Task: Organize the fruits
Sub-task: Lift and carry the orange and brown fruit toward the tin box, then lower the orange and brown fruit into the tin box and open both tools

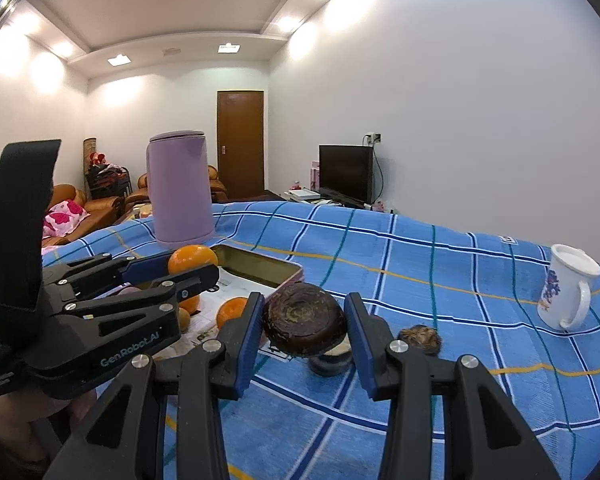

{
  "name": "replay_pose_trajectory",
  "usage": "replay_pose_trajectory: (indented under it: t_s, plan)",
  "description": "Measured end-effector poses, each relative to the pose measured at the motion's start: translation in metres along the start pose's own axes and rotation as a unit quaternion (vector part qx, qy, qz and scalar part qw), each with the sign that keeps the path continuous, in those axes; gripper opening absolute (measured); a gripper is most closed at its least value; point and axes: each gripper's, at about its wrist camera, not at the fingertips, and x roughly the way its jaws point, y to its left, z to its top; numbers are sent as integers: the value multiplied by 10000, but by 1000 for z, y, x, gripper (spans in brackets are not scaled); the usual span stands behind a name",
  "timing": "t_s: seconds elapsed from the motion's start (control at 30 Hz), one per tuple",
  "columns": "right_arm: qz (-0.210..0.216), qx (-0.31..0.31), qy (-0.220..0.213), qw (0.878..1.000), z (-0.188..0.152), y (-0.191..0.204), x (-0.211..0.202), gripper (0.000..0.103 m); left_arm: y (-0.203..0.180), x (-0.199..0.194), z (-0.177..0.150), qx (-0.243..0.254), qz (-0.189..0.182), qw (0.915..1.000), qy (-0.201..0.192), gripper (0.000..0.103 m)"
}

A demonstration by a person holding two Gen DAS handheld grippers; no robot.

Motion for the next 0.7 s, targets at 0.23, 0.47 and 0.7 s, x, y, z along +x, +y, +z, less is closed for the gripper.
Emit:
replay_pose_trajectory:
  t_s: [0.23,0.47,0.7]
  plan:
    - [110,-51,14,9999,1,9,6,43,14,1,-1,-25,105,9999,56,37]
    - [246,-84,41,9997,5,21,15,43,29,2,-2,-6,239,9996,119,37]
    - [391,-231,149,9989,8,35,26,43,51,8,-2,-91,397,9988,272,37]
